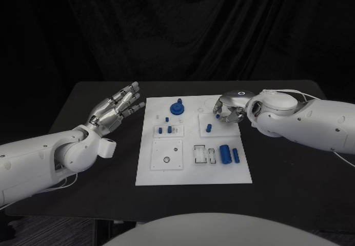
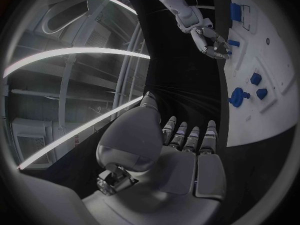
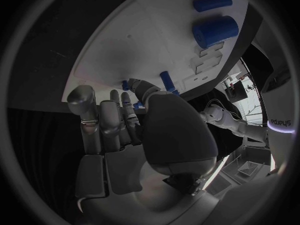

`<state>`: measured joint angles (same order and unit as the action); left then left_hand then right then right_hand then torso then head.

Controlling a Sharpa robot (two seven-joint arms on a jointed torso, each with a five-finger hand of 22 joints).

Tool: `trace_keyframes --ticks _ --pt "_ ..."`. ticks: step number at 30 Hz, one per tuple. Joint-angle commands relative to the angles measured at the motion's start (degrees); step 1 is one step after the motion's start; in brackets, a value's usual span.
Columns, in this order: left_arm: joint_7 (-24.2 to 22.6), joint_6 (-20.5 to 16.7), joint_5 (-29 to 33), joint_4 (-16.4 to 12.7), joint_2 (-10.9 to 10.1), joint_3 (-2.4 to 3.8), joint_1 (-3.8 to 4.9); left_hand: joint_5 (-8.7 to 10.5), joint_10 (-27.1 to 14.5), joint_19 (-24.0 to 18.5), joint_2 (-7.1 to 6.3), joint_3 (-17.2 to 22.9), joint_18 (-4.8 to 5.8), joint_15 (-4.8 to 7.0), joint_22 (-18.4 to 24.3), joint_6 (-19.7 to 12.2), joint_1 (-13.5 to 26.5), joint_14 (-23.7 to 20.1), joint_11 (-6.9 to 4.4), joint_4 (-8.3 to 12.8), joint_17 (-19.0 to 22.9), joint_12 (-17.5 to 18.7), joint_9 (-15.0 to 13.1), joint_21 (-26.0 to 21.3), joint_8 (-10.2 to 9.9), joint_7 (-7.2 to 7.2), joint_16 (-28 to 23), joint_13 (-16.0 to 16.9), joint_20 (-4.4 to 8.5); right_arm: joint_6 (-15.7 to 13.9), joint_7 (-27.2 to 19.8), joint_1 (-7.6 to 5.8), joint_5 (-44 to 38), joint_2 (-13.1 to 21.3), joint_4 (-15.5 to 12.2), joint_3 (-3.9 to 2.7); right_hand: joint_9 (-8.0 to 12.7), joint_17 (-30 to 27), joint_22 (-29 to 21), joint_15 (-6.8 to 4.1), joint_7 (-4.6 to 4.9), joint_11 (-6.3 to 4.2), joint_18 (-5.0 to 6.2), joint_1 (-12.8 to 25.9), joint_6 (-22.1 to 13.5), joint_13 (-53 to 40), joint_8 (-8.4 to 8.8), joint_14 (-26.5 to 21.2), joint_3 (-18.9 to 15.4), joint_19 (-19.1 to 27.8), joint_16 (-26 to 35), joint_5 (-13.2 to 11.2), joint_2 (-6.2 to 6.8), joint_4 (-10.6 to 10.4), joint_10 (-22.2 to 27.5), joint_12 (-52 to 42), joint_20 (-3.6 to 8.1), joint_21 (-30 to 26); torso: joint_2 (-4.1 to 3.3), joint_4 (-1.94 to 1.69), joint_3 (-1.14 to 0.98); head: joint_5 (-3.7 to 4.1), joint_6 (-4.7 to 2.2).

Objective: Assemble the parts on the task board

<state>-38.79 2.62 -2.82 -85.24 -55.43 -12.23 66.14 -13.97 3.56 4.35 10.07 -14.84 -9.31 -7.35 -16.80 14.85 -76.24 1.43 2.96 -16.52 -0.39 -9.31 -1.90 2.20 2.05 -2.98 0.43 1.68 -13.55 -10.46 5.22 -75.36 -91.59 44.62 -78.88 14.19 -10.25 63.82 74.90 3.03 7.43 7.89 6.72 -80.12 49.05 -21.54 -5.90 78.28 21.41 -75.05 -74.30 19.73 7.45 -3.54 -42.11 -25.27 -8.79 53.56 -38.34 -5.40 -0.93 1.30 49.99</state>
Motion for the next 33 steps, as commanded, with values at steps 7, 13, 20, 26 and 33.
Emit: trace_keyframes --ticks 7,13,20,26,33 --pt "-7.36 1.52 -0.13 0.32 0.55 0.06 -0.06 -4.30 -0.05 0.65 0.50 -0.03 -0.97 -0.89 -0.14 -0.21 -3.24 0.17 0.80 0.16 -0.14 -0.57 0.07 0.59 -0.24 -0.13 0.46 -0.02 -0.98 0.27 0.18 0.90 -0.46 -0.89 1.53 -0.04 -2.31 0.12 6.04 -0.47 0.09 -0.59 0.16 -0.22 4.84 0.89 -2.93 0.08 0.57 -0.23 -0.39 1.33 -0.85 1.54 -2.78 -0.82 0.39 0.80 -0.03 -0.32 0.00 0.24 0.01" --pt "-7.09 1.78 -0.13 0.65 0.89 0.06 -0.10 -5.57 -0.06 0.87 0.77 0.09 -0.98 -1.15 -0.24 -0.05 -4.13 0.35 0.97 0.22 -0.19 -0.63 0.05 0.70 -0.22 0.11 0.59 -0.01 -1.28 -0.54 -0.18 1.12 -0.46 -1.06 2.14 -0.04 -3.85 0.48 6.28 -1.01 0.14 -1.27 0.05 -0.72 6.35 0.99 -4.20 0.40 0.85 -0.62 -0.71 2.86 -1.50 2.44 -4.92 -1.73 0.82 1.79 0.01 -0.33 -0.02 0.35 0.01" --pt "-6.72 2.21 -0.13 1.19 1.50 0.06 -0.30 -6.47 -0.08 0.96 1.06 0.24 -0.97 -1.37 -0.12 0.29 -4.81 0.42 1.21 0.26 -0.21 -0.65 0.00 0.73 -0.16 0.52 0.65 -0.01 -1.53 -1.28 -0.47 1.23 -0.46 -1.06 2.60 -0.04 -6.03 0.71 6.42 -1.81 0.08 -2.26 -0.06 -0.67 7.61 1.05 -5.87 0.80 0.67 -0.97 -0.92 2.46 -2.81 2.95 -7.36 -2.71 1.54 2.58 -0.02 -0.32 0.08 0.20 0.01" --pt "-6.70 2.58 -0.13 1.51 1.67 0.06 -0.49 -7.81 0.04 1.10 0.91 0.06 -0.99 -1.64 -0.12 1.29 -5.35 0.54 1.43 0.20 -0.24 -0.89 -0.13 0.79 0.00 1.30 0.76 0.02 -1.84 -1.97 -1.10 1.32 0.65 -1.32 2.99 -0.04 -8.01 -0.51 6.11 -2.58 0.60 -3.19 0.16 -1.45 8.37 1.04 -7.30 0.14 0.50 -0.26 -0.03 2.45 -3.79 3.98 -10.30 -3.76 2.26 1.39 0.00 -0.18 0.16 0.11 0.01" --pt "-6.53 2.77 -0.13 1.84 2.05 0.06 -0.69 -8.83 0.15 1.18 1.11 0.12 -1.00 -1.71 -0.02 1.90 -5.76 0.64 1.54 0.19 -0.27 -1.07 -0.20 0.83 0.08 1.76 0.83 0.04 -1.98 -2.40 -1.47 1.38 1.29 -1.59 3.22 -0.04 -9.43 -0.81 6.09 -2.91 0.45 -3.59 0.16 -1.60 8.71 1.40 -8.11 0.06 0.07 -0.13 0.21 1.85 -3.94 4.60 -12.33 -3.84 2.61 1.32 0.12 -0.25 0.22 -0.13 0.01"
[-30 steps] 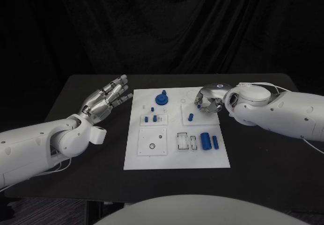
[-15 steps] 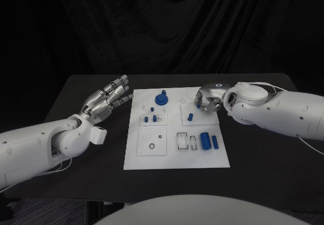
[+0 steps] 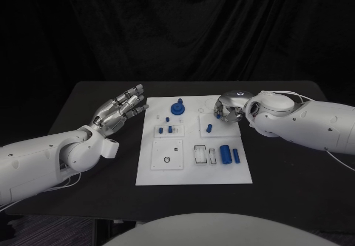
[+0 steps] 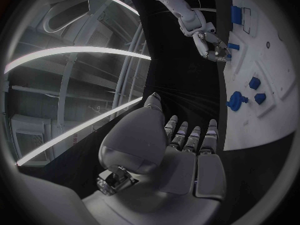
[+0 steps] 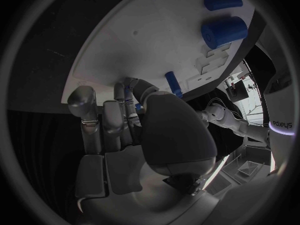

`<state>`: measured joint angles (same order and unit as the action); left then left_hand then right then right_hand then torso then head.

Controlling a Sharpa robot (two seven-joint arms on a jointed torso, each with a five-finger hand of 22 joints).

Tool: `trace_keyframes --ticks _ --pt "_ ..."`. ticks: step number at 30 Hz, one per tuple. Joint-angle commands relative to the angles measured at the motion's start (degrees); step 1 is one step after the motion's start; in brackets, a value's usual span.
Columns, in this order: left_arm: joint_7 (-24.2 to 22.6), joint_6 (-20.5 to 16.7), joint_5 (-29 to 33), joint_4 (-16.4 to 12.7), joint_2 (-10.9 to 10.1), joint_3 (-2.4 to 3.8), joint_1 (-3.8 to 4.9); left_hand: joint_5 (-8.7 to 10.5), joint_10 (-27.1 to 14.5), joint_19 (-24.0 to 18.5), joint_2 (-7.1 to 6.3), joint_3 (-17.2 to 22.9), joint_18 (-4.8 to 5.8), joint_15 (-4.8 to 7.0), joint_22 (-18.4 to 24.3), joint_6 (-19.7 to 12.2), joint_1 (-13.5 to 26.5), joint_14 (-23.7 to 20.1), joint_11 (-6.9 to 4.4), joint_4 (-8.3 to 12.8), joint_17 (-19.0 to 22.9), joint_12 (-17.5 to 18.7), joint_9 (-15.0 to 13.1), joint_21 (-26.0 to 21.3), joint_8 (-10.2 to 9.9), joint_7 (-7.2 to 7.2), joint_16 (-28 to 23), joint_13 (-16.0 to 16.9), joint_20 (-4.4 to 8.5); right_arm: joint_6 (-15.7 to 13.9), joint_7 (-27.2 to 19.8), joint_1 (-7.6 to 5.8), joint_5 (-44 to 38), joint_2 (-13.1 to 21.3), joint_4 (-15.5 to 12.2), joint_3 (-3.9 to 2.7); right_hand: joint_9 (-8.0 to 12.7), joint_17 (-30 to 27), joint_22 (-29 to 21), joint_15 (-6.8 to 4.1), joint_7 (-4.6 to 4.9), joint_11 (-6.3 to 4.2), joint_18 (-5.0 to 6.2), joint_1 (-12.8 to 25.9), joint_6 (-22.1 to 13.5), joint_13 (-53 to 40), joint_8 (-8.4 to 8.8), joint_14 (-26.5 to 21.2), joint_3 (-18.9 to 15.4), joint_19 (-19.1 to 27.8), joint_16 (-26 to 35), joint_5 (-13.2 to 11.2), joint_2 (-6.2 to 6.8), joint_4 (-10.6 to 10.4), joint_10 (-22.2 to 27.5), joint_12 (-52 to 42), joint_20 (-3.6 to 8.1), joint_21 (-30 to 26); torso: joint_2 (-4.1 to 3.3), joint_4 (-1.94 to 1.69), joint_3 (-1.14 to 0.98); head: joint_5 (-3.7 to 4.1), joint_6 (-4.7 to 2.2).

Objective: Assemble the parts on the task board

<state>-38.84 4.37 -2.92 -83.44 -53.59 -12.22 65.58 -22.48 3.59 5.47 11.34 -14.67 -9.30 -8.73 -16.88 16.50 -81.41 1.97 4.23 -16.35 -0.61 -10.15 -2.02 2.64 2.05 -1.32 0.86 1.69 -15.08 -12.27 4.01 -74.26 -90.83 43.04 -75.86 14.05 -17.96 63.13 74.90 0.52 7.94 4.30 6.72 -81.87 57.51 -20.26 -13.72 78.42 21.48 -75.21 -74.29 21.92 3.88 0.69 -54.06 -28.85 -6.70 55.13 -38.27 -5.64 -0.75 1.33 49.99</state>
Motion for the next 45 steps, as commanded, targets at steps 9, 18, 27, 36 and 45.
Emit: trace_keyframes --ticks 9,18,27,36,45 --pt "-6.15 1.11 -0.03 0.60 0.43 0.05 -0.57 -0.74 0.12 0.11 0.01 0.05 -1.01 -0.43 0.03 0.16 -0.86 0.15 0.42 0.07 -0.06 -0.23 -0.06 0.42 0.05 0.20 0.45 0.03 -0.58 -1.15 -0.22 0.29 0.67 0.26 -0.07 0.09 -3.03 -0.25 6.01 -0.50 -0.34 -0.12 0.17 0.82 0.71 0.76 -1.10 -0.08 -0.63 0.15 0.33 -1.04 -0.36 0.21 -0.79 0.53 0.64 -0.47 0.06 0.00 -0.03 -0.49 0.01" --pt "-5.91 1.07 -0.03 0.92 0.35 0.05 -0.86 -0.87 0.12 0.16 0.04 0.08 -1.01 -0.48 -0.03 0.08 -0.98 0.17 0.52 0.09 -0.07 -0.25 -0.05 0.44 0.02 0.19 0.46 0.03 -0.65 -1.74 0.14 -0.33 0.69 1.15 -1.21 0.07 -3.64 -0.43 5.97 -0.50 -0.44 -0.11 0.18 1.14 0.79 1.11 -1.44 -0.14 -0.87 0.23 0.45 -1.12 -0.37 0.07 -0.77 1.03 0.65 -0.65 0.07 0.21 -0.06 -0.34 0.01" --pt "-5.38 1.06 -0.03 1.39 0.49 0.05 -0.96 -0.93 -0.04 0.12 0.12 0.09 -1.00 -0.55 0.22 -0.32 -1.07 0.06 0.68 0.05 -0.04 0.06 0.01 0.42 -0.07 0.13 0.41 -0.03 -0.79 -1.36 0.85 -2.78 0.74 2.21 -3.13 0.06 -4.47 -0.55 5.93 -0.47 -0.57 -0.11 0.18 1.66 0.63 1.56 -1.77 -0.19 -1.24 0.29 0.54 -1.77 -0.37 -0.21 -0.93 1.64 0.62 -0.81 -0.01 0.15 0.01 -0.57 0.01" --pt "-5.19 1.04 -0.03 1.47 0.52 0.04 -1.03 -0.80 -0.17 0.00 0.16 0.04 -0.97 -0.63 0.56 -0.54 -1.08 -0.02 0.81 -0.02 -0.02 0.17 0.04 0.35 -0.11 0.11 0.37 -0.05 -0.92 0.07 1.86 -5.57 1.99 3.70 -6.54 0.08 -5.28 -0.74 5.86 -0.45 -0.77 -0.11 0.21 2.26 0.30 2.01 -1.98 -0.28 -1.68 0.39 0.68 -2.73 -0.31 -0.66 -0.93 2.29 0.59 -1.08 -0.03 0.13 0.02 -0.97 0.01" --pt "-5.08 1.08 -0.03 1.69 0.71 0.04 -1.09 -0.64 -0.19 -0.23 0.15 -0.06 -0.95 -0.51 1.05 -0.54 -1.03 -0.18 0.91 -0.09 0.02 0.14 0.03 0.23 -0.10 0.11 0.28 -0.04 -0.93 1.34 1.79 -6.65 -0.77 4.80 -14.32 0.10 -6.07 2.46 6.76 -0.44 -0.58 -0.03 -0.41 1.95 -0.33 2.41 -1.94 1.57 -1.60 -1.34 -1.53 -1.99 -0.26 -0.45 -0.89 2.87 0.59 2.28 -0.01 0.10 0.05 -2.28 0.01"
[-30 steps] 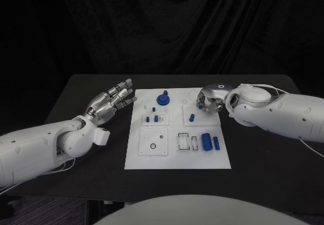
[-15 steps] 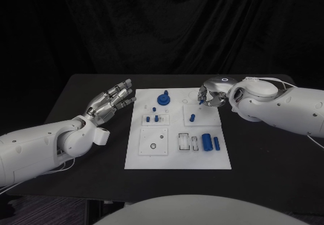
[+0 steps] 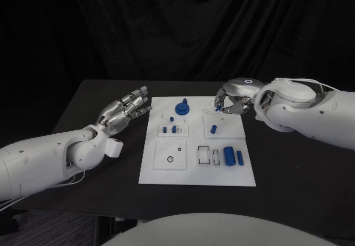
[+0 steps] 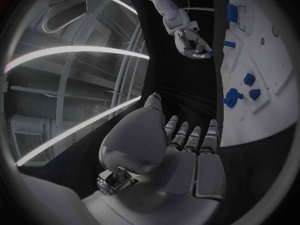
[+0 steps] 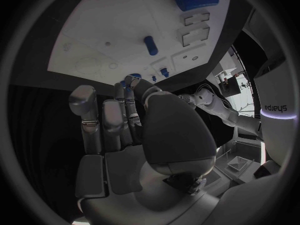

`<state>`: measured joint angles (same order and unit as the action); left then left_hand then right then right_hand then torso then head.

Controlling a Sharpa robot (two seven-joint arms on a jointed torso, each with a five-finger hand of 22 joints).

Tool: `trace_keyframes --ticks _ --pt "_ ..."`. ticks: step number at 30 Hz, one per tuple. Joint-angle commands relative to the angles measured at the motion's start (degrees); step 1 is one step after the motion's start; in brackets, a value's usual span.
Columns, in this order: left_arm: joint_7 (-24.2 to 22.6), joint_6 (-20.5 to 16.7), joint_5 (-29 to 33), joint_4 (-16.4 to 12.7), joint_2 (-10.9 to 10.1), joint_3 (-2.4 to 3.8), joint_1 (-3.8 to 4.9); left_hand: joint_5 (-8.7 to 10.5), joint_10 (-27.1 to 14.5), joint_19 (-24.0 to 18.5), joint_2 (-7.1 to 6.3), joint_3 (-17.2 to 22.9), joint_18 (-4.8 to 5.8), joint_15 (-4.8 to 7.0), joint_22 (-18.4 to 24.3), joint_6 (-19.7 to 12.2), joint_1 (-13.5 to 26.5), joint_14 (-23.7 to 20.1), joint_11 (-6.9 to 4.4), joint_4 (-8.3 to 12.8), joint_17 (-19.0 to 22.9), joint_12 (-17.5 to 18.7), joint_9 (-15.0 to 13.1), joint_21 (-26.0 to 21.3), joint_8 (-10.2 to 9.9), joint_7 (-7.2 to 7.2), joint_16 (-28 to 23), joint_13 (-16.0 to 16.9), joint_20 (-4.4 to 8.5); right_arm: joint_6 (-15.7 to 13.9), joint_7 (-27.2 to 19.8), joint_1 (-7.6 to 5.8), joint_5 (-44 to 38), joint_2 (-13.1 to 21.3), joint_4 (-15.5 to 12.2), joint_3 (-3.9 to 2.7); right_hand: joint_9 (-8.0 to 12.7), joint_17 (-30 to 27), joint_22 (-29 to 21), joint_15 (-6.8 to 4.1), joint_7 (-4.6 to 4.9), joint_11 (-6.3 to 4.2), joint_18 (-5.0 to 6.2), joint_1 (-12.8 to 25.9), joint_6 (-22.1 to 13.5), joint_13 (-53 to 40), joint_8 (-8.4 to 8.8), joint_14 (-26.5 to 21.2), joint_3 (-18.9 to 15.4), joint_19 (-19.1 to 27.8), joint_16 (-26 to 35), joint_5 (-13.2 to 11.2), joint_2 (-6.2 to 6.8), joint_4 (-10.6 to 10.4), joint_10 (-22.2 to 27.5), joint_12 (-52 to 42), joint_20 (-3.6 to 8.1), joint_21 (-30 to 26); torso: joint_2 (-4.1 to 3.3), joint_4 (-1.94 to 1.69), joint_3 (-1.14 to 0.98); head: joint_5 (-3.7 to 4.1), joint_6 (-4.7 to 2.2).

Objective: Assemble the parts on the task board

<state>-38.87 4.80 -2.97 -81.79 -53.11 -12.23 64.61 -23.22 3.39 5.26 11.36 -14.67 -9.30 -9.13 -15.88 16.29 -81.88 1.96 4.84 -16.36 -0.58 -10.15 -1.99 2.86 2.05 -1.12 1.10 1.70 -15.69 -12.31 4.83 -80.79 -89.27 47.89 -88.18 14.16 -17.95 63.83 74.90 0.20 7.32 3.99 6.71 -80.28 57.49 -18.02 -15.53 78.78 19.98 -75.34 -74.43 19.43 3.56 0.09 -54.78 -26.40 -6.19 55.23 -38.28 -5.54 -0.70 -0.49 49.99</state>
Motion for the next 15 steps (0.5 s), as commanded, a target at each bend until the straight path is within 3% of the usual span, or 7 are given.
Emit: trace_keyframes --ticks 1,6,15 --pt "-5.02 0.70 0.01 0.10 0.28 0.05 -0.13 0.10 0.01 -0.02 0.12 -0.06 -0.94 -0.11 0.05 -0.33 -0.56 -0.17 0.31 -0.09 -0.01 0.13 0.00 0.02 -0.10 -0.09 0.05 -0.04 -0.32 1.71 0.95 -0.15 -2.97 -0.13 -2.78 0.00 -6.40 5.12 7.92 -0.24 -0.01 0.21 -1.21 0.37 -0.41 0.24 -0.17 3.10 -0.10 -3.32 -3.74 0.69 0.00 0.14 -0.50 0.45 0.14 6.63 0.01 0.02 -0.03 -0.57 0.01" --pt "-4.86 0.88 0.01 0.31 0.46 0.05 -0.25 0.11 -0.01 -0.04 0.14 -0.07 -0.94 -0.08 0.07 -0.45 -0.55 -0.17 0.33 -0.11 -0.01 0.18 0.01 0.00 -0.11 -0.09 0.05 -0.05 -0.31 2.84 0.55 0.02 -6.18 -1.81 -6.25 0.00 -6.85 6.87 8.42 -0.25 -0.01 0.14 -1.57 0.50 -0.89 0.43 0.03 4.03 -0.11 -4.43 -5.01 0.76 0.03 0.11 -0.83 0.64 0.22 8.91 0.04 -0.04 -0.06 -1.44 0.01" --pt "-4.52 1.29 0.01 0.52 0.89 0.05 -0.43 -0.20 -0.09 -0.14 0.39 0.01 -0.94 -0.13 0.20 -0.66 -0.70 -0.24 0.55 -0.03 0.00 0.22 0.03 -0.05 -0.13 -0.02 0.03 -0.05 -0.35 2.20 -0.49 1.73 -10.71 -6.52 -6.66 0.00 -7.02 7.39 8.54 -0.28 -0.03 0.11 -1.66 0.51 -1.13 0.53 0.21 4.30 -0.03 -4.72 -5.41 1.08 0.09 0.17 -0.96 0.76 0.25 9.52 0.03 -0.10 -0.12 -2.59 0.01"
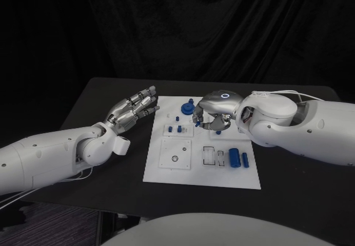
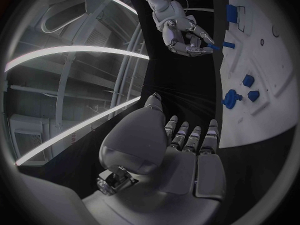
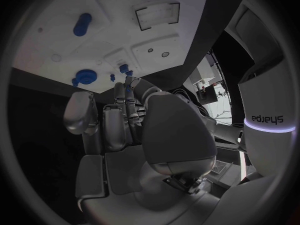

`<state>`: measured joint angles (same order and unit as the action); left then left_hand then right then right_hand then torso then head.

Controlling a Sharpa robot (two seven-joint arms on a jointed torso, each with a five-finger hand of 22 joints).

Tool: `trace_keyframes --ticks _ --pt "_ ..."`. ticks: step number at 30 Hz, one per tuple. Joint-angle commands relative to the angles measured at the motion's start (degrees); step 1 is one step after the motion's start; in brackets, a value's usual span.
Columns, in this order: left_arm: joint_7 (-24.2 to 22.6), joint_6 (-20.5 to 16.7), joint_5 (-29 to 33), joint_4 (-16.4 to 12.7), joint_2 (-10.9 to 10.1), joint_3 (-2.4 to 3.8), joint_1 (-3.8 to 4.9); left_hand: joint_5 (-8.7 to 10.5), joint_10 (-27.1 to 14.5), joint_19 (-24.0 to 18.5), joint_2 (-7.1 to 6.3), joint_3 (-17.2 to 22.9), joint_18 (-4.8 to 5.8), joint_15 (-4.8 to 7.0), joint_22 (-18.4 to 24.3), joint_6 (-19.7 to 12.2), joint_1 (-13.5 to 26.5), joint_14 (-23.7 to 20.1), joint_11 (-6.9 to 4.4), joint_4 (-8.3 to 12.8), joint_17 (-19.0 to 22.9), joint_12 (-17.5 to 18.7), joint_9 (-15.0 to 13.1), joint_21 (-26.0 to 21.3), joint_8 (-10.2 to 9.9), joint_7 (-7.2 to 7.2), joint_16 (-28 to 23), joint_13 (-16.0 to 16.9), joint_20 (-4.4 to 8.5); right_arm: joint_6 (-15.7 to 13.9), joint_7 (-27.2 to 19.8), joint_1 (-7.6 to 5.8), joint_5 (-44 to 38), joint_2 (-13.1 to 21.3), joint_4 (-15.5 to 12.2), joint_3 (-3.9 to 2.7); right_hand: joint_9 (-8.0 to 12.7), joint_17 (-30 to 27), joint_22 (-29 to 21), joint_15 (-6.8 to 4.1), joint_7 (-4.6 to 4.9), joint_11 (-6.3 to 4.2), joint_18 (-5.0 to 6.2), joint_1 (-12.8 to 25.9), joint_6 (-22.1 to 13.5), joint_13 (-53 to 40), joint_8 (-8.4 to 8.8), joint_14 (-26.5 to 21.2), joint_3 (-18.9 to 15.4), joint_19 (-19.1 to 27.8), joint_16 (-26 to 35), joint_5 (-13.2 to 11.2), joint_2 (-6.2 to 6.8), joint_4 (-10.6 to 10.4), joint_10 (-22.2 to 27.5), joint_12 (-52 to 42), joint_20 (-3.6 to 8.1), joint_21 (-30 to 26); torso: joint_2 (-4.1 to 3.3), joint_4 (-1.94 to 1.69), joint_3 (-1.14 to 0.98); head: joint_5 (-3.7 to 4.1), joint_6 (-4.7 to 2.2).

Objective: Assemble the parts on the task board

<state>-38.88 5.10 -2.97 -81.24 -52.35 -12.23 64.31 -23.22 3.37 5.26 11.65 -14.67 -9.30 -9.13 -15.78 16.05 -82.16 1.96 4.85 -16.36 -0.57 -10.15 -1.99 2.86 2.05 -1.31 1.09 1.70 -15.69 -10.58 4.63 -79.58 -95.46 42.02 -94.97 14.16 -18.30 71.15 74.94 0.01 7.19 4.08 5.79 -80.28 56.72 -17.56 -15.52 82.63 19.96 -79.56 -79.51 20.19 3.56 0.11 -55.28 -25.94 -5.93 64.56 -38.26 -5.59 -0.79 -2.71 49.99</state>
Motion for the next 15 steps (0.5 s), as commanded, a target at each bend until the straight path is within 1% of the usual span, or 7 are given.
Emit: trace_keyframes --ticks 1,3,5,6,8,13,15 --pt "-4.48 1.02 0.02 -0.02 0.16 0.06 -0.13 -0.24 -0.08 -0.15 0.12 0.02 -0.94 -0.14 0.10 -0.41 -0.43 -0.24 0.55 -0.02 -0.01 0.24 0.02 -0.05 -0.12 0.18 0.03 -0.06 -0.36 0.42 -0.39 0.87 -5.04 -1.16 0.28 -0.01 -6.70 0.02 8.48 -0.09 0.11 0.03 -0.73 0.55 -0.48 0.13 0.30 0.44 0.00 -0.51 -0.34 0.49 0.16 0.19 -0.45 0.36 0.00 0.18 0.01 -0.07 -0.04 -0.43 0.01" --pt "-4.45 1.03 0.02 -0.01 0.18 0.06 -0.14 -0.24 -0.08 -0.15 0.12 0.02 -0.94 -0.14 0.10 -0.41 -0.43 -0.24 0.55 -0.02 -0.01 0.24 0.02 -0.05 -0.12 0.18 0.03 -0.06 -0.36 0.35 -0.51 1.44 -5.79 -1.90 0.55 -0.01 -6.70 0.02 8.48 -0.09 0.11 0.03 -0.73 0.55 -0.48 0.13 0.30 0.44 0.00 -0.51 -0.34 0.49 0.16 0.19 -0.45 0.36 0.00 0.18 0.05 0.07 0.01 -0.77 0.01" --pt "-4.44 1.04 0.02 0.03 0.19 0.06 -0.15 -0.24 -0.08 -0.15 0.12 0.02 -0.94 -0.14 0.10 -0.41 -0.43 -0.24 0.55 -0.02 -0.01 0.24 0.02 -0.05 -0.12 0.18 0.03 -0.06 -0.36 0.30 -0.58 2.07 -6.52 -2.52 0.81 -0.01 -6.70 0.02 8.48 -0.09 0.11 0.03 -0.73 0.55 -0.48 0.13 0.30 0.44 0.00 -0.51 -0.34 0.49 0.16 0.19 -0.45 0.36 0.00 0.18 0.07 0.12 0.02 -0.97 0.01" --pt "-4.44 1.05 0.02 0.06 0.21 0.06 -0.16 -0.24 -0.08 -0.15 0.12 0.02 -0.94 -0.14 0.10 -0.41 -0.43 -0.24 0.55 -0.02 -0.01 0.24 0.02 -0.05 -0.12 0.18 0.03 -0.06 -0.36 0.23 -0.62 2.38 -6.77 -2.80 0.94 -0.01 -6.72 0.11 8.48 -0.08 0.13 0.04 -0.73 0.59 -0.54 0.16 0.35 0.48 0.01 -0.52 -0.41 0.60 0.22 0.19 -0.43 0.42 0.00 0.22 0.08 0.09 0.02 -1.15 0.01" --pt "-4.43 1.10 0.02 0.17 0.26 0.06 -0.19 -0.32 -0.08 -0.17 0.16 0.04 -0.95 -0.16 0.15 -0.42 -0.49 -0.26 0.59 0.00 -0.01 0.21 0.02 -0.06 -0.12 0.20 0.03 -0.05 -0.37 -0.11 -0.70 3.15 -7.92 -3.39 1.27 -0.01 -6.72 0.11 8.48 -0.08 0.13 0.04 -0.73 0.59 -0.54 0.16 0.35 0.48 0.01 -0.52 -0.41 0.60 0.22 0.19 -0.43 0.42 0.00 0.22 0.08 0.01 0.04 -1.16 0.01" --pt "-4.40 1.31 0.02 0.34 0.43 0.06 -0.33 -0.30 -0.11 -0.19 0.18 0.04 -0.95 -0.16 0.22 -0.48 -0.50 -0.29 0.60 0.00 0.00 0.28 0.02 -0.07 -0.13 0.21 0.01 -0.06 -0.37 -0.58 -0.72 4.45 -9.92 -4.28 1.76 -0.01 -6.77 0.21 8.55 -0.07 0.15 0.05 -0.79 0.65 -0.63 0.21 0.45 0.52 0.04 -0.65 -0.49 0.82 0.30 0.21 -0.50 0.48 0.00 0.54 0.13 -0.20 0.13 -1.40 0.01" --pt "-4.39 1.40 0.02 0.39 0.50 0.06 -0.41 -0.31 -0.13 -0.21 0.21 0.05 -0.95 -0.17 0.27 -0.51 -0.51 -0.30 0.61 0.00 0.00 0.32 0.03 -0.09 -0.13 0.22 0.00 -0.07 -0.38 -0.59 -0.70 4.87 -10.37 -4.71 2.02 -0.01 -6.78 0.38 8.58 -0.07 0.15 0.05 -0.81 0.67 -0.64 0.22 0.47 0.58 0.04 -0.70 -0.58 0.83 0.32 0.21 -0.52 0.49 0.00 0.67 0.10 -0.13 0.13 -1.68 0.01"
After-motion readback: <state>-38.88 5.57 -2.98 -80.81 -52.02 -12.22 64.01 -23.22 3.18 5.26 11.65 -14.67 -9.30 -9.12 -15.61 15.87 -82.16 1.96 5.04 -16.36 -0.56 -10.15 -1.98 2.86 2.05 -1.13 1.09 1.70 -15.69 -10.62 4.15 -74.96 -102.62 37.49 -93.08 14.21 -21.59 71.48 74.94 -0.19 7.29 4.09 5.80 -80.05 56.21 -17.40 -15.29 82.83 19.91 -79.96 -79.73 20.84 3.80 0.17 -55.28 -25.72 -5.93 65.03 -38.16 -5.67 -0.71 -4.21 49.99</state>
